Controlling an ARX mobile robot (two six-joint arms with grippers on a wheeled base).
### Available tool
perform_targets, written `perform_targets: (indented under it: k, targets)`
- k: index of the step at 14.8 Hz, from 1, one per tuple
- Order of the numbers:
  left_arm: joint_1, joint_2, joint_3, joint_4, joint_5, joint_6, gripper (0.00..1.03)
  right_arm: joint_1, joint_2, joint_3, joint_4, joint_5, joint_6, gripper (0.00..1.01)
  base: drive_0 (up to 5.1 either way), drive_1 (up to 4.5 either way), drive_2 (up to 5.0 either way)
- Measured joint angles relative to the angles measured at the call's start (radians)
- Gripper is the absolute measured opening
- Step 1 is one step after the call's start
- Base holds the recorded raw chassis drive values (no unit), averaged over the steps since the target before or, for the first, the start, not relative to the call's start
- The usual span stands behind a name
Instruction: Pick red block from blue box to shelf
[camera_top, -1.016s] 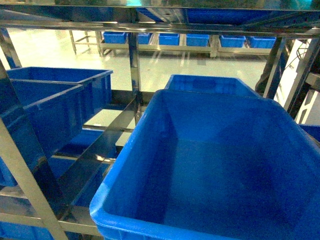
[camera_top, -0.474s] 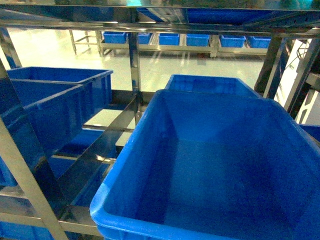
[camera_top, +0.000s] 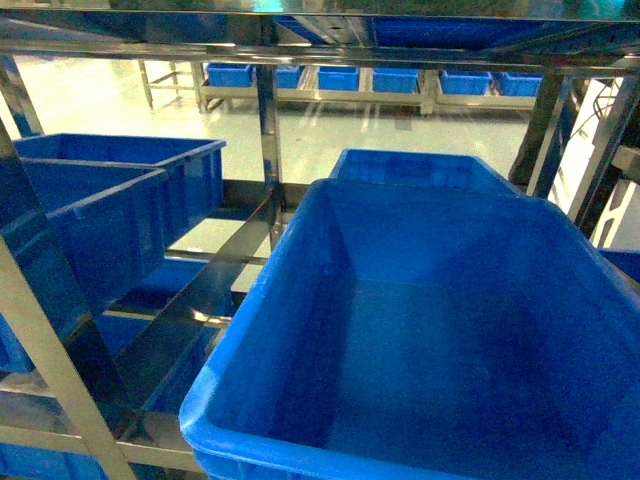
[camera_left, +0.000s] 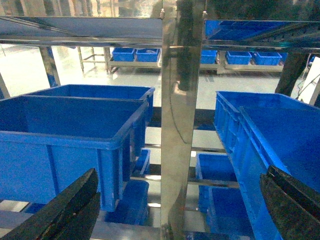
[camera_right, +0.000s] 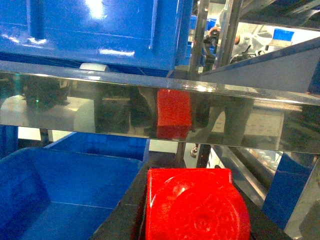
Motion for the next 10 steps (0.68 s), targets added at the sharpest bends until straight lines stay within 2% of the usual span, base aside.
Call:
perform_targets:
  k: [10]
  targets:
    - [0.0,0.0,0.0,0.0,0.0,0.0,0.98,0.0,0.0,0.0,0.0,0.0,0.0,0.27,0.0,0.0,0.0]
